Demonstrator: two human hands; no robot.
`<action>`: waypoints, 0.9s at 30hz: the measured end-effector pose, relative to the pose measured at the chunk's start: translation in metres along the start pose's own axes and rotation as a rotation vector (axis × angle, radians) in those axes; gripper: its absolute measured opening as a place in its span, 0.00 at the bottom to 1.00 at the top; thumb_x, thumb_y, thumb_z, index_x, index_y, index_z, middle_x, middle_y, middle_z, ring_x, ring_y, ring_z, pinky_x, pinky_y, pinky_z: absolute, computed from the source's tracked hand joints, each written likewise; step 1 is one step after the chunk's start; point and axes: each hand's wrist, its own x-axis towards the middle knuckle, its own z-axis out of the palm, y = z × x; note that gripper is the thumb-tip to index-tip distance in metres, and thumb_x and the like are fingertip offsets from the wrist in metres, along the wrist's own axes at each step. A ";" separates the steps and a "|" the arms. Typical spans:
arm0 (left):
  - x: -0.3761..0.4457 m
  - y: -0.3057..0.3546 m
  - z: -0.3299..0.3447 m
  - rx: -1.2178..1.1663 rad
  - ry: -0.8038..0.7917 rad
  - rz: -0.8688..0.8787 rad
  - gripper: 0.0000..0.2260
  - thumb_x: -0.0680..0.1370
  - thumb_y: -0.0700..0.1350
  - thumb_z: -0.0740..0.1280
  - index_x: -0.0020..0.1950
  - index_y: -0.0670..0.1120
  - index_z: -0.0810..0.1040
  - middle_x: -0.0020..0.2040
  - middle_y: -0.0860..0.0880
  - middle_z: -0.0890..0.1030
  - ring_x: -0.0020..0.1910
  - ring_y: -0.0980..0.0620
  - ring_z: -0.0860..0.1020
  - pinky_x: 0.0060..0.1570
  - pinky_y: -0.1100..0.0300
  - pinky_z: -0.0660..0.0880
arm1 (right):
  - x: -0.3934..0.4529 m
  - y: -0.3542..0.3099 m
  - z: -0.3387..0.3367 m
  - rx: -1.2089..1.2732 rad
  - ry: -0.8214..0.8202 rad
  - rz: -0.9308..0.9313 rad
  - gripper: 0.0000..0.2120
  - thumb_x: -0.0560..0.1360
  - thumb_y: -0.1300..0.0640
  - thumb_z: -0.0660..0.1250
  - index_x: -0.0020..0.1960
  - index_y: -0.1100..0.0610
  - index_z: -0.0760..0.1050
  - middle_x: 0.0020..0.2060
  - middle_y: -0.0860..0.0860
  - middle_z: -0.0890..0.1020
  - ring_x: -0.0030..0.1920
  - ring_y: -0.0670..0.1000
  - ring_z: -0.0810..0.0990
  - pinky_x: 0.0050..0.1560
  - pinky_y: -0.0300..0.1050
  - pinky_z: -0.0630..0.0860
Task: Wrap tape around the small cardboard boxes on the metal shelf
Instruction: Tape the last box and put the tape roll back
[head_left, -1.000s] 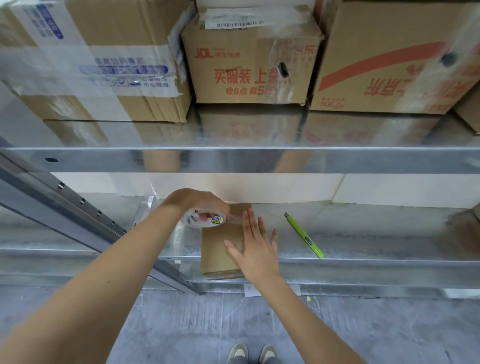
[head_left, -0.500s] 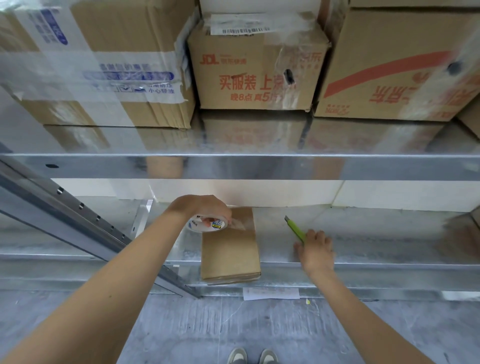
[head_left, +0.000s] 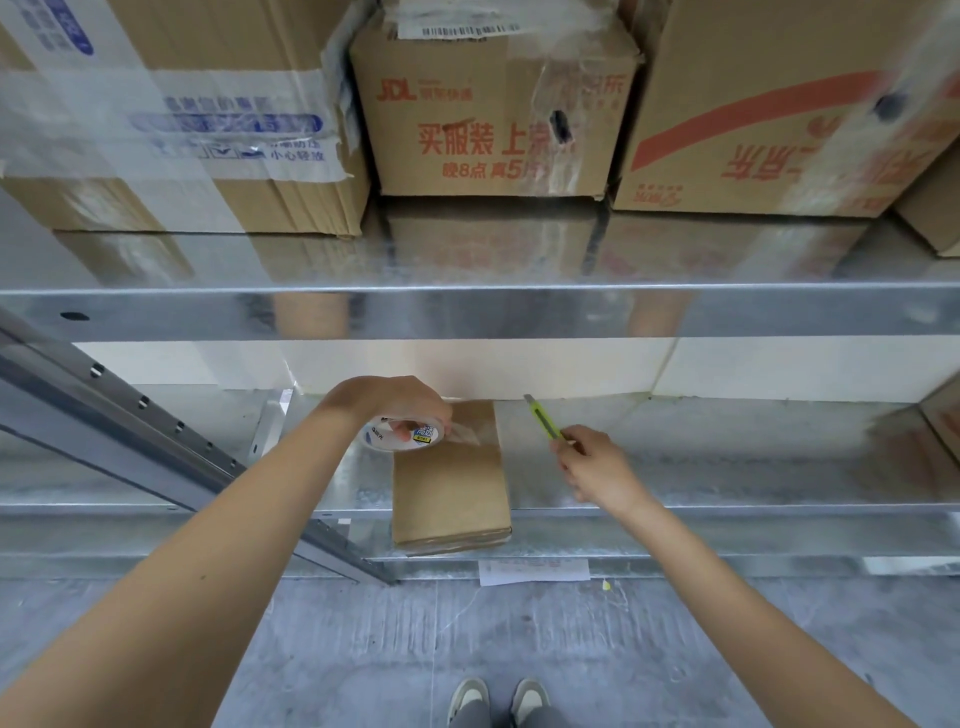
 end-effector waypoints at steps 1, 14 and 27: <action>0.000 0.000 0.000 0.003 0.007 -0.001 0.04 0.76 0.47 0.68 0.46 0.47 0.78 0.40 0.49 0.79 0.34 0.55 0.75 0.35 0.63 0.73 | -0.005 -0.010 0.001 -0.010 -0.026 -0.027 0.10 0.80 0.61 0.59 0.40 0.57 0.71 0.28 0.52 0.71 0.26 0.52 0.68 0.28 0.42 0.65; -0.012 0.005 -0.001 0.090 -0.009 -0.018 0.09 0.72 0.52 0.67 0.44 0.47 0.76 0.40 0.49 0.77 0.36 0.51 0.75 0.41 0.61 0.72 | -0.021 -0.066 0.019 -0.215 -0.127 -0.051 0.16 0.78 0.59 0.64 0.40 0.72 0.76 0.32 0.59 0.72 0.34 0.53 0.69 0.33 0.43 0.65; -0.002 0.000 -0.003 0.123 -0.001 -0.034 0.22 0.56 0.61 0.66 0.42 0.48 0.80 0.39 0.50 0.78 0.33 0.51 0.76 0.41 0.58 0.69 | -0.018 -0.075 0.021 -0.290 -0.156 0.012 0.12 0.77 0.58 0.66 0.42 0.66 0.81 0.33 0.57 0.76 0.29 0.51 0.70 0.28 0.39 0.65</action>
